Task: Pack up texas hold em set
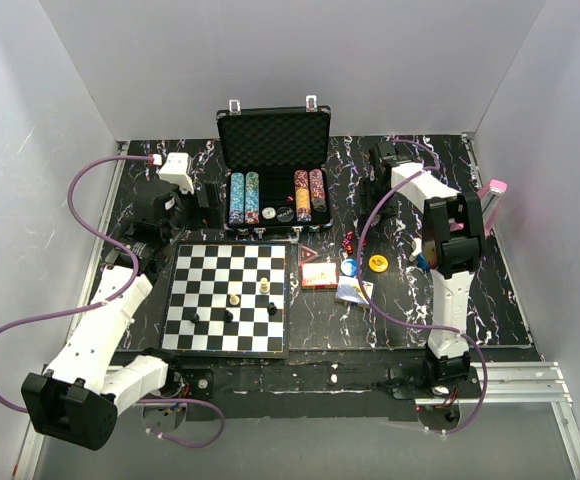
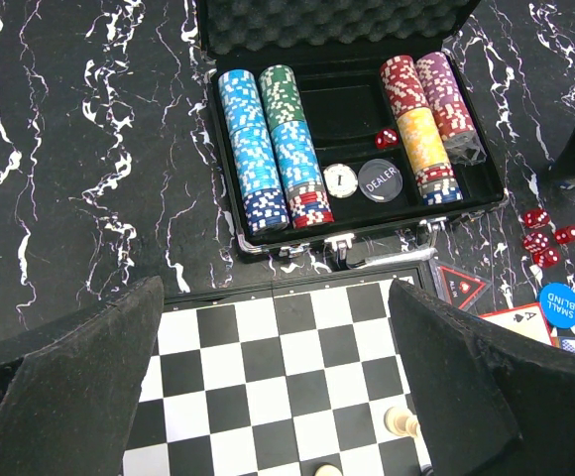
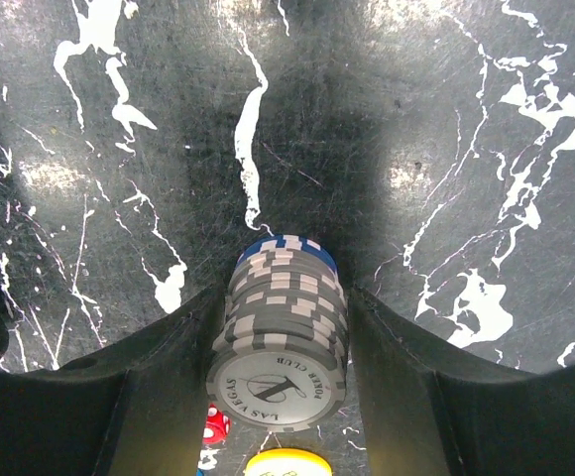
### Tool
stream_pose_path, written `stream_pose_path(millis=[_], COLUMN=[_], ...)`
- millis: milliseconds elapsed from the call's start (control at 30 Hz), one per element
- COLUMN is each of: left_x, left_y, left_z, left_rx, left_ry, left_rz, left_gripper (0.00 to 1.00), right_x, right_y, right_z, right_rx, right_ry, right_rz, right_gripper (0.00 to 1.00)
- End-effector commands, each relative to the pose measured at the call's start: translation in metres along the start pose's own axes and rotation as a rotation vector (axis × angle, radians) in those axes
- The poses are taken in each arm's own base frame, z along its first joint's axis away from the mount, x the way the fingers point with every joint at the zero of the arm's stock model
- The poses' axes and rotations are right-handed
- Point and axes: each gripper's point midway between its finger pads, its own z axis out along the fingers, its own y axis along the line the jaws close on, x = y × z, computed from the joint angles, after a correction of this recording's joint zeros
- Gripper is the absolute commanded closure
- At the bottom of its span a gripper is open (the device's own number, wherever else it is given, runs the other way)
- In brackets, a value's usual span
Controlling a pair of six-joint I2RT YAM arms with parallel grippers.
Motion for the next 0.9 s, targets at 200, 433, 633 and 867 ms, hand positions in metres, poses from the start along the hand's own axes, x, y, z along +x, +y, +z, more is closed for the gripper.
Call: stream_pose_path(millis=[200, 433, 633, 867], left_x=[-0.005, -0.005, -0.006, -0.006], left_y=[0.0, -0.001, -0.002, -0.002], left_z=[-0.005, -0.005, -0.006, -0.006], left_rx=[0.001, 0.004, 0.006, 0.007], left_ry=[-0.025, -0.024, -0.027, -0.027], left_rz=[0.015, 0.016, 0.016, 0.016], left_gripper=[0.02, 0.02, 0.02, 0.02], right_x=[-0.005, -0.005, -0.005, -0.001], right_y=[0.002, 0.003, 0.004, 0.004], right_z=[-0.002, -0.008, -0.01, -0.014], right_rx=[0.014, 0.009, -0.001, 0.002], right_ry=[-0.003, -0.016, -0.014, -0.013], right_rz=[-0.003, 0.008, 0.017, 0.033], right_gripper=[0.41, 0.4, 0.4, 0.39])
